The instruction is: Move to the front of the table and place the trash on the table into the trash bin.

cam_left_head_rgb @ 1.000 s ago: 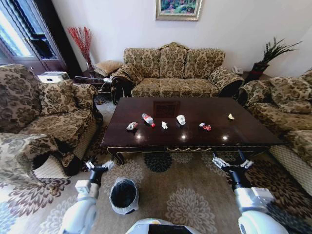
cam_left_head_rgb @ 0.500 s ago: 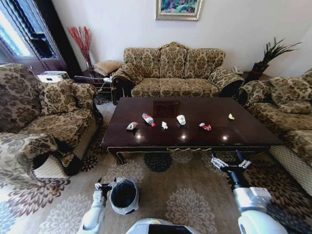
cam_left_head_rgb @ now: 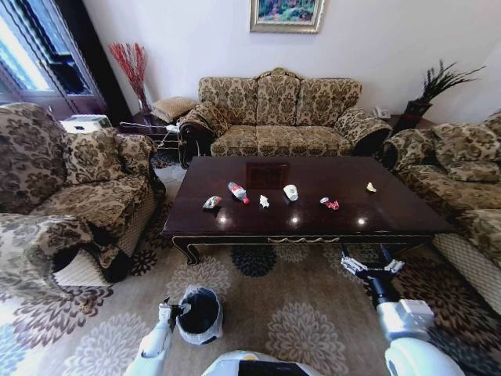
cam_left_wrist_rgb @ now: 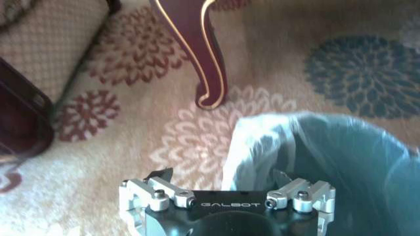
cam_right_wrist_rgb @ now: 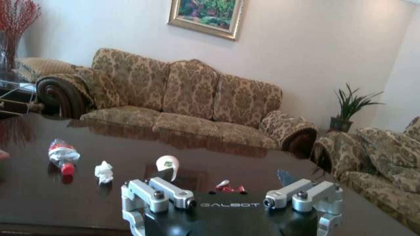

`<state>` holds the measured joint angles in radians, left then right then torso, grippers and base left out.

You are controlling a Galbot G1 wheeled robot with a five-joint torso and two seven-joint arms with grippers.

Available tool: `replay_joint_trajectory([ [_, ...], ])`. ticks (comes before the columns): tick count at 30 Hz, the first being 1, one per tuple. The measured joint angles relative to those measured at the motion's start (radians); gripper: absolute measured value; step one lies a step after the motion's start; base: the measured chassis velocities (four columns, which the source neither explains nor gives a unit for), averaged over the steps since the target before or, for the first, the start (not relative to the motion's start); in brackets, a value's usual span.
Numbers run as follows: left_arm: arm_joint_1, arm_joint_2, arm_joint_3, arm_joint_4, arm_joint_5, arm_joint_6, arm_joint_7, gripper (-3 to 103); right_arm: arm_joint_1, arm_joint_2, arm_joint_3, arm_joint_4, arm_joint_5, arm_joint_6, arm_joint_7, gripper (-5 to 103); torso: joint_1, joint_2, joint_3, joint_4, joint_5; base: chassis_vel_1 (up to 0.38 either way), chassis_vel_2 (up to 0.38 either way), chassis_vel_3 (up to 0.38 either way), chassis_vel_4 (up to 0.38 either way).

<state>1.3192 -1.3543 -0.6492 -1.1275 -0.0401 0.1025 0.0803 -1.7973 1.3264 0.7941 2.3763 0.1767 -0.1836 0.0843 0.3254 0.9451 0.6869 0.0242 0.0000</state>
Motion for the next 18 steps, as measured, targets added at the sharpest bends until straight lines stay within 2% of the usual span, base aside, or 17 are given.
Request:
replay_joint_trajectory([
  [5,-0.024,0.006,-0.001,0.086,0.001,-0.005,0.027,100,-0.004,0.006,-0.004,0.004,-0.003,-0.001,0.006,100,0.0,0.0,0.0,0.0001,-0.0001,0.0,0.0,0.0,0.0],
  [11,-0.035,0.005,-0.001,0.115,0.001,-0.006,0.048,101,-0.007,0.007,-0.002,0.004,-0.004,0.001,0.019,100,0.0,0.0,0.0,0.0,0.0,0.0,0.0,0.0,0.0],
  [14,-0.036,0.005,-0.001,0.115,0.006,0.007,0.069,90,-0.008,0.01,-0.001,0.007,-0.004,0.001,0.025,100,0.0,0.0,0.0,0.0,0.0,0.0,0.0,0.0,0.0],
  [16,-0.035,0.005,-0.001,0.113,0.007,0.012,0.074,90,-0.008,0.012,-0.002,0.008,-0.005,0.001,0.026,100,0.0,0.0,0.0,0.0,-0.0001,0.0,0.0,0.0,0.0],
  [18,-0.033,0.005,-0.002,0.112,0.01,0.021,0.079,82,-0.009,0.015,-0.001,0.008,-0.007,0.003,0.028,100,0.0,0.0,0.0,0.0001,0.0,0.0,0.0,0.0,0.0],
])
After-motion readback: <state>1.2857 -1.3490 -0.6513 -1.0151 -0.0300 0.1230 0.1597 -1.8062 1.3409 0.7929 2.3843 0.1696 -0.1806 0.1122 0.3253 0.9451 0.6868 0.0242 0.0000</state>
